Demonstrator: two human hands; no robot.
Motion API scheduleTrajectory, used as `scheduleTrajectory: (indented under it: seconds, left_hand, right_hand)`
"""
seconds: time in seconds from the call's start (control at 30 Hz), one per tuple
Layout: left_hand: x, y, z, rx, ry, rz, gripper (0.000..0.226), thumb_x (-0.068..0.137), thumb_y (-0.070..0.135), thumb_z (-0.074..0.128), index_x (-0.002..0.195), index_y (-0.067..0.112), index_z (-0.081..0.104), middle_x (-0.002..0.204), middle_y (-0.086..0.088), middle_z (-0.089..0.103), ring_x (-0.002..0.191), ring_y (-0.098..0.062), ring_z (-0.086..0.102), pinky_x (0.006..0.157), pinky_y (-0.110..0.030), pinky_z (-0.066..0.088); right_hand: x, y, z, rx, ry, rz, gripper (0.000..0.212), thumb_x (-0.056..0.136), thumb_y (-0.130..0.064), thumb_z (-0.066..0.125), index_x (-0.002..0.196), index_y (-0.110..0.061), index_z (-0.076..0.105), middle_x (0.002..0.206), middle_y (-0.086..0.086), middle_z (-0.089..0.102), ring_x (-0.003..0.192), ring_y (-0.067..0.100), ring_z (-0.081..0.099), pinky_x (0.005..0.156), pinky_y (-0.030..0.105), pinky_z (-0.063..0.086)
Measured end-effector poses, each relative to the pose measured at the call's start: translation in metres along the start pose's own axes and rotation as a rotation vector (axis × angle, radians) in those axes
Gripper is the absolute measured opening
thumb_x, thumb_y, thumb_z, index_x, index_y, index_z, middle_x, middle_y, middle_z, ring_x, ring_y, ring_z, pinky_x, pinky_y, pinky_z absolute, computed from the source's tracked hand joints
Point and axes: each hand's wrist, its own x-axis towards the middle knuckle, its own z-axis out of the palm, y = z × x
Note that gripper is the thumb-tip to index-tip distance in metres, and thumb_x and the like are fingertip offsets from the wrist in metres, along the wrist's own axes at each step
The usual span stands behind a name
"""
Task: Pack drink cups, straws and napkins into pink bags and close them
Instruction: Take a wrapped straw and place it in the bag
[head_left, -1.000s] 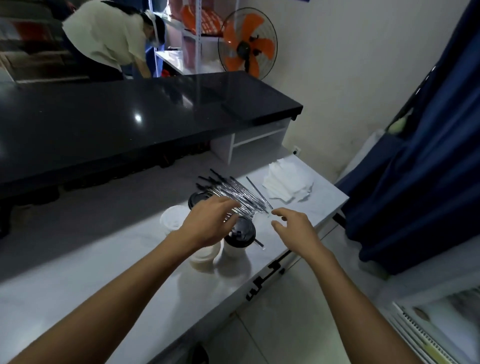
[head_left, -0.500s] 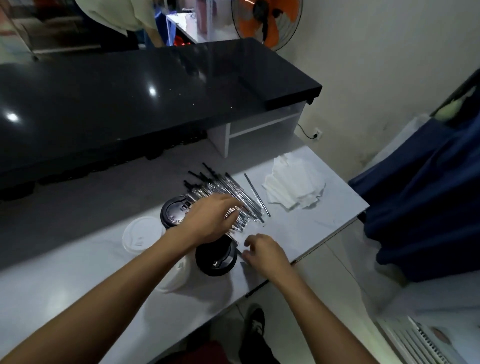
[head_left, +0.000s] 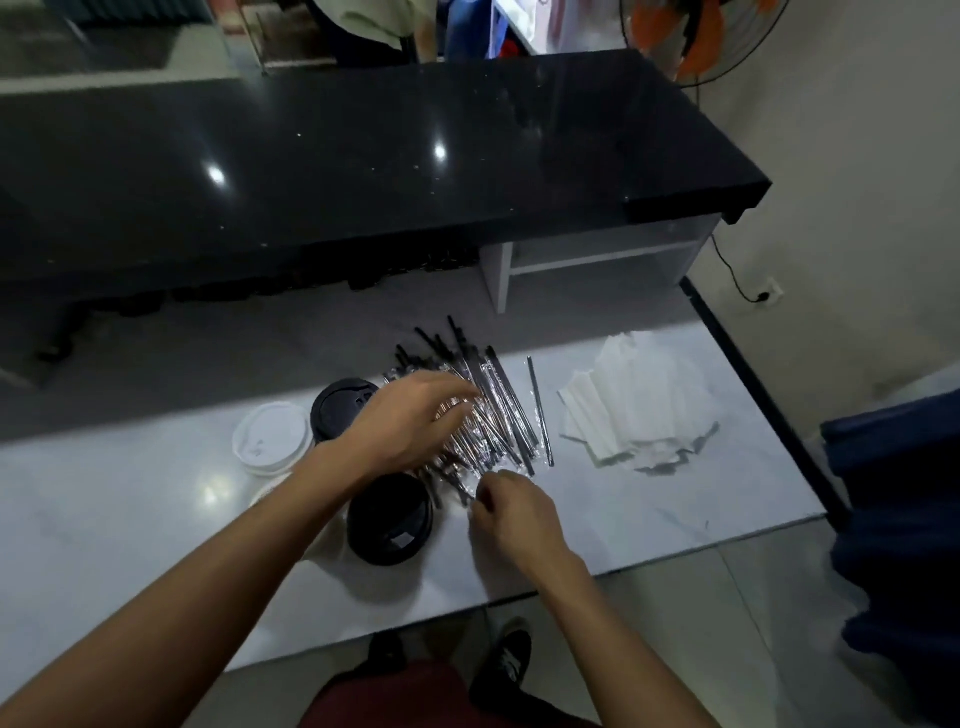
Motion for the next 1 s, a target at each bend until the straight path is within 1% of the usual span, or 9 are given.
scheduleTrajectory:
  seconds: [0.1, 0.2, 0.27, 0.4, 0.53, 0.63, 0.77, 0.87, 1.0]
  left_hand:
    - [0.000, -0.001, 0.000, 0.006, 0.035, -0.056, 0.031, 0.102, 0.040, 0.051, 0.128, 0.030, 0.065, 0.129, 0.009, 0.066, 0.118, -0.014, 0.059, 0.096, -0.037, 0.050]
    - [0.000, 0.003, 0.001, 0.022, 0.054, -0.089, 0.033, 0.102, 0.043, 0.048, 0.128, 0.032, 0.064, 0.130, 0.009, 0.065, 0.120, -0.013, 0.058, 0.098, -0.039, 0.050]
    - [0.000, 0.007, 0.003, 0.016, 0.058, -0.095, 0.031, 0.102, 0.041, 0.050, 0.128, 0.030, 0.064, 0.129, 0.009, 0.066, 0.119, -0.013, 0.058, 0.097, -0.038, 0.050]
    - [0.000, 0.017, 0.009, 0.018, 0.040, -0.095, 0.036, 0.101, 0.044, 0.045, 0.128, 0.030, 0.064, 0.130, 0.008, 0.066, 0.119, -0.014, 0.059, 0.098, -0.040, 0.051]
    - [-0.002, 0.026, 0.015, 0.018, 0.022, -0.103, 0.034, 0.102, 0.041, 0.046, 0.129, 0.029, 0.064, 0.131, 0.007, 0.064, 0.117, -0.014, 0.059, 0.095, -0.042, 0.053]
    - [-0.005, 0.030, 0.018, 0.037, 0.006, -0.102, 0.034, 0.103, 0.042, 0.046, 0.130, 0.030, 0.063, 0.133, 0.009, 0.064, 0.119, -0.013, 0.058, 0.098, -0.040, 0.052]
    - [-0.006, 0.031, 0.018, 0.048, 0.007, -0.098, 0.033, 0.104, 0.040, 0.048, 0.131, 0.030, 0.063, 0.133, 0.010, 0.064, 0.121, -0.011, 0.057, 0.100, -0.039, 0.050]
    - [-0.006, 0.032, 0.017, 0.055, 0.020, -0.093, 0.032, 0.104, 0.041, 0.048, 0.130, 0.030, 0.064, 0.132, 0.011, 0.064, 0.119, -0.011, 0.058, 0.099, -0.037, 0.051]
    - [-0.008, 0.033, 0.015, 0.045, 0.031, -0.098, 0.035, 0.103, 0.044, 0.046, 0.129, 0.031, 0.064, 0.131, 0.012, 0.065, 0.119, -0.009, 0.058, 0.099, -0.037, 0.051]
  right_hand:
    - [0.007, 0.006, -0.018, 0.116, 0.053, 0.045, 0.012, 0.094, -0.030, 0.063, 0.088, -0.020, 0.063, 0.087, -0.003, 0.065, 0.077, 0.017, 0.059, 0.064, 0.031, 0.043]
    - [0.019, 0.021, -0.038, 0.277, 0.137, 0.174, 0.012, 0.093, -0.031, 0.068, 0.085, -0.023, 0.065, 0.080, -0.011, 0.064, 0.073, 0.008, 0.060, 0.065, 0.026, 0.047]
    - [0.029, 0.037, -0.048, 0.352, 0.202, 0.245, 0.011, 0.093, -0.027, 0.069, 0.084, -0.022, 0.066, 0.080, -0.010, 0.066, 0.075, 0.009, 0.063, 0.069, 0.028, 0.052]
    - [0.047, 0.057, -0.060, 0.330, 0.254, 0.330, 0.011, 0.093, -0.021, 0.065, 0.084, -0.015, 0.067, 0.078, -0.003, 0.067, 0.074, 0.018, 0.065, 0.069, 0.036, 0.054]
    - [0.059, 0.061, -0.060, 0.235, 0.210, 0.347, 0.012, 0.092, -0.015, 0.059, 0.082, -0.012, 0.062, 0.077, 0.002, 0.064, 0.074, 0.024, 0.063, 0.066, 0.036, 0.051]
    - [0.063, 0.059, -0.057, 0.123, 0.119, 0.374, 0.010, 0.091, -0.014, 0.058, 0.083, -0.008, 0.057, 0.083, 0.007, 0.061, 0.074, 0.029, 0.059, 0.065, 0.037, 0.050]
    - [0.066, 0.058, -0.058, -0.008, 0.043, 0.415, 0.029, 0.093, -0.015, 0.059, 0.069, -0.011, 0.044, 0.080, 0.008, 0.057, 0.069, 0.030, 0.053, 0.060, 0.031, 0.038]
    - [0.071, 0.056, -0.063, -0.059, -0.013, 0.443, 0.030, 0.093, -0.007, 0.053, 0.068, -0.014, 0.039, 0.086, 0.006, 0.052, 0.076, 0.030, 0.053, 0.066, 0.031, 0.038]
    - [0.076, 0.050, -0.064, -0.072, -0.090, 0.407, 0.017, 0.091, -0.005, 0.053, 0.077, -0.013, 0.045, 0.102, 0.009, 0.062, 0.095, 0.032, 0.063, 0.071, 0.033, 0.042]
